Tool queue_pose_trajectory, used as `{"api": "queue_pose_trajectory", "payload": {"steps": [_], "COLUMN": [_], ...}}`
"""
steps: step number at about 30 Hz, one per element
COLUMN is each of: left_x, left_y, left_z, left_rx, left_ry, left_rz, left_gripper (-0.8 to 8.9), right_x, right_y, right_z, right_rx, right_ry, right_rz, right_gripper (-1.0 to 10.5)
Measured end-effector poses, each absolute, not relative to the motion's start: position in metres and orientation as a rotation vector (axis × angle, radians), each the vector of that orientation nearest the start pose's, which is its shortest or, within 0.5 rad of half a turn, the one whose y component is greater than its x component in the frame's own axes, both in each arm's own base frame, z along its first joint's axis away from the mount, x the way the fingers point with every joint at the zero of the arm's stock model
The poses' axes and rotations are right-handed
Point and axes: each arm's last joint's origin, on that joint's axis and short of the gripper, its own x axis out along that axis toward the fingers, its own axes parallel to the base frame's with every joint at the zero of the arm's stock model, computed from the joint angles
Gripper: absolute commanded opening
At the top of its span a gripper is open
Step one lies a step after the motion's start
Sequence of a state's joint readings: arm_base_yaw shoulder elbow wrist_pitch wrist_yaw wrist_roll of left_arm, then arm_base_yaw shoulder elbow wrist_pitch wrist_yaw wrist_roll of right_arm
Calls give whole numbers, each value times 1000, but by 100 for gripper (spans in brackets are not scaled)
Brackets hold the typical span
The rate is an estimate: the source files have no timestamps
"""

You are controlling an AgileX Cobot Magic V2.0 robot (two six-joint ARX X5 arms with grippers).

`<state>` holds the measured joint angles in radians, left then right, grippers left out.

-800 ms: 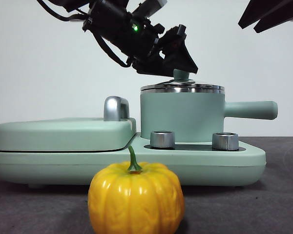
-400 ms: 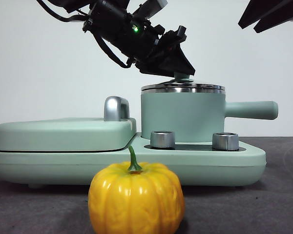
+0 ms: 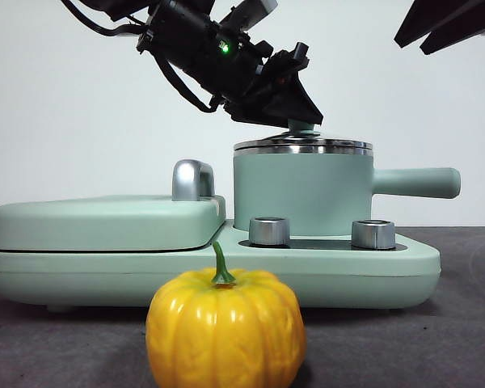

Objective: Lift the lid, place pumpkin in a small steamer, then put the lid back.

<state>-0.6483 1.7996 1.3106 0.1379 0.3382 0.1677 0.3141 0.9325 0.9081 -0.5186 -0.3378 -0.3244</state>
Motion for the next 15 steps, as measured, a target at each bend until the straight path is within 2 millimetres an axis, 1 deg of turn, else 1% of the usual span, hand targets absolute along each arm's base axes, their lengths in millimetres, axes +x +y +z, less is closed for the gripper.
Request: {"api": "queue_pose_trajectory", "payload": {"steps": [2,4,8,12,15], "left_x": [322,320,312,301,291], "left_y": [-256,-254,-245,-226,-205], "left_z": [269,276,304,335,347], "left_rx": [209,207,199,193,198], "left_ry": [281,268,216,195,264], "left_rz": [-1004,-1001,-992,-967,-938], "left_gripper": [14,14,14,14,15], "right_x": [178,178,178,178,178], "right_y": [68,68,68,68,68], "right_z": [320,320,320,320,320], "right_rx": [-298,-299,-298,-298,-298], "right_ry": [444,445,444,444,445], "right_rz": [719,719,719,719,720], "right_gripper": [311,311,311,311,311]}}
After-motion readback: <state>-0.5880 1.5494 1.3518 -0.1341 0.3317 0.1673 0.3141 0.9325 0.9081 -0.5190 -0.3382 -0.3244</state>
